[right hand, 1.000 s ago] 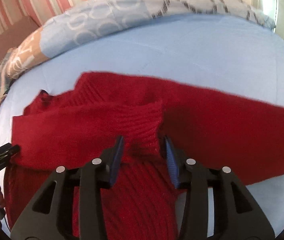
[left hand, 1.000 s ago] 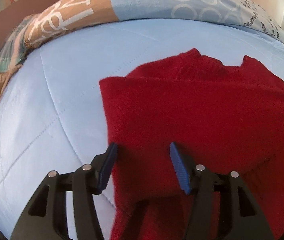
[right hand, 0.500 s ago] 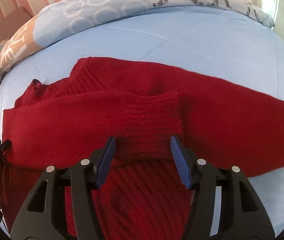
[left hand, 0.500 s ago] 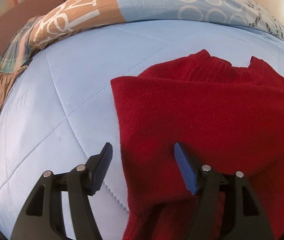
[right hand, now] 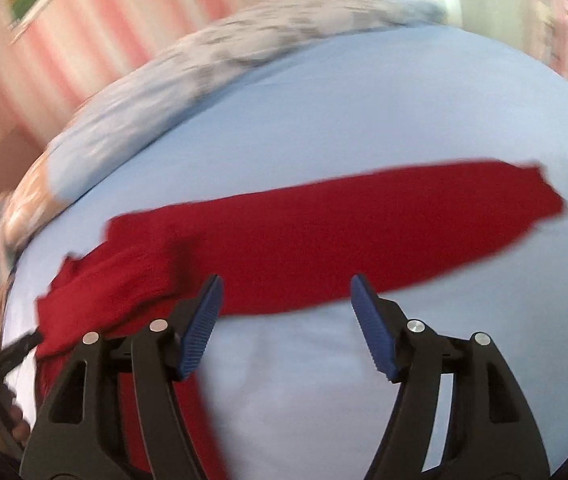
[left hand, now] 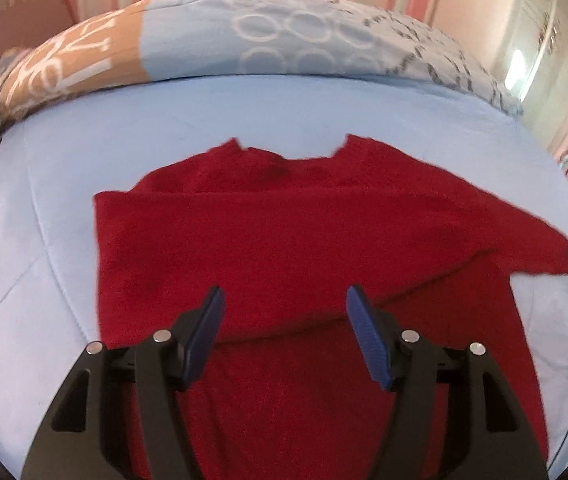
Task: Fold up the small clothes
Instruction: 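Grasp the other sleeve cuff with the right tool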
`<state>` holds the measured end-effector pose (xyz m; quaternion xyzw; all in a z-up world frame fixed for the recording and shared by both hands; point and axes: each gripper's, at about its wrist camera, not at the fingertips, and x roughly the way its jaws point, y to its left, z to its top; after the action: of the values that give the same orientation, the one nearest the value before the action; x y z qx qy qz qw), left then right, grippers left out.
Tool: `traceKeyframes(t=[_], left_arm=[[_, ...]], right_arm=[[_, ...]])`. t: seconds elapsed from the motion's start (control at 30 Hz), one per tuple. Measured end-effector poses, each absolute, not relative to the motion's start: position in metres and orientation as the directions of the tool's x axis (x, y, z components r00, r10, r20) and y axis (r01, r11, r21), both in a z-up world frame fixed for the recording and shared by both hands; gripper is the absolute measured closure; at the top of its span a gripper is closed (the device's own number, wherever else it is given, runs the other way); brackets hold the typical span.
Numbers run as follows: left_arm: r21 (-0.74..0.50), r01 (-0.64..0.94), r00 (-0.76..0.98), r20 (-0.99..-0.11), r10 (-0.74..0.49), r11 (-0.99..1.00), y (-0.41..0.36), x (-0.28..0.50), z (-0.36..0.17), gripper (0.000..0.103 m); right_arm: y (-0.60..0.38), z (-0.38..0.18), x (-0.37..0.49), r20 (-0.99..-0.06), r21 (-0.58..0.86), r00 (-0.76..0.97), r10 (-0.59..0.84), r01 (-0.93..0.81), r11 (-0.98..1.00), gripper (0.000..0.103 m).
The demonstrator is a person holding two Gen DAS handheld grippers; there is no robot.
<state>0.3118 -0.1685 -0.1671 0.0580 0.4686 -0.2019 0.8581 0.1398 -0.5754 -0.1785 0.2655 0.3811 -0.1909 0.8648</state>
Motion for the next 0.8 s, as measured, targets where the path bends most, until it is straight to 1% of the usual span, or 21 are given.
traceKeyframes(t=[0.13, 0.23, 0.33, 0.43, 0.47, 0.6, 0.63, 0.7, 0.73, 0.77, 0.8], left_arm=[[-0.072, 0.429, 0.465, -0.837, -0.288, 0.9, -0.191, 0.311, -0.171, 0.039], [-0.057, 0.438, 0.463, -0.841, -0.279, 0.897, -0.197, 0.311, -0.173, 0.039], [-0.054, 0.439, 0.459, -0.844, -0.276, 0.897, -0.204, 0.307, -0.175, 0.039], [-0.055, 0.438, 0.457, -0.846, -0.275, 0.897, -0.213, 0.302, -0.174, 0.039], [-0.064, 0.438, 0.453, -0.846, -0.282, 0.897, -0.216, 0.3, -0.174, 0.039], [-0.08, 0.441, 0.443, -0.847, -0.294, 0.894, -0.224, 0.291, -0.173, 0.039], [-0.082, 0.441, 0.441, -0.847, -0.296, 0.894, -0.225, 0.289, -0.172, 0.039], [-0.084, 0.439, 0.439, -0.849, -0.295, 0.894, -0.226, 0.286, -0.171, 0.039], [-0.085, 0.442, 0.437, -0.849, -0.297, 0.893, -0.227, 0.283, -0.17, 0.039], [-0.082, 0.449, 0.437, -0.849, -0.298, 0.89, -0.228, 0.28, -0.169, 0.039], [-0.071, 0.457, 0.442, -0.847, -0.295, 0.887, -0.23, 0.278, -0.169, 0.039]], right_arm=[[-0.636, -0.194, 0.107, -0.767, 0.351, 0.608, -0.205, 0.665, 0.66, 0.036], [-0.677, -0.201, 0.078, -0.751, 0.416, 0.615, -0.241, 0.723, 0.551, 0.036], [-0.706, -0.21, 0.066, -0.75, 0.449, 0.61, -0.254, 0.752, 0.482, 0.036], [-0.723, -0.222, 0.064, -0.759, 0.473, 0.607, -0.235, 0.762, 0.442, 0.044], [-0.726, -0.225, 0.065, -0.755, 0.485, 0.614, -0.23, 0.759, 0.434, 0.045], [-0.728, -0.225, 0.077, -0.758, 0.456, 0.604, -0.244, 0.759, 0.464, 0.052], [-0.731, -0.226, 0.084, -0.762, 0.446, 0.599, -0.247, 0.762, 0.47, 0.055], [-0.735, -0.227, 0.084, -0.762, 0.435, 0.595, -0.257, 0.763, 0.478, 0.066], [-0.737, -0.229, 0.088, -0.763, 0.427, 0.592, -0.26, 0.763, 0.485, 0.076], [-0.738, -0.23, 0.087, -0.765, 0.419, 0.589, -0.261, 0.763, 0.492, 0.082], [-0.739, -0.231, 0.091, -0.768, 0.409, 0.584, -0.261, 0.763, 0.501, 0.083]])
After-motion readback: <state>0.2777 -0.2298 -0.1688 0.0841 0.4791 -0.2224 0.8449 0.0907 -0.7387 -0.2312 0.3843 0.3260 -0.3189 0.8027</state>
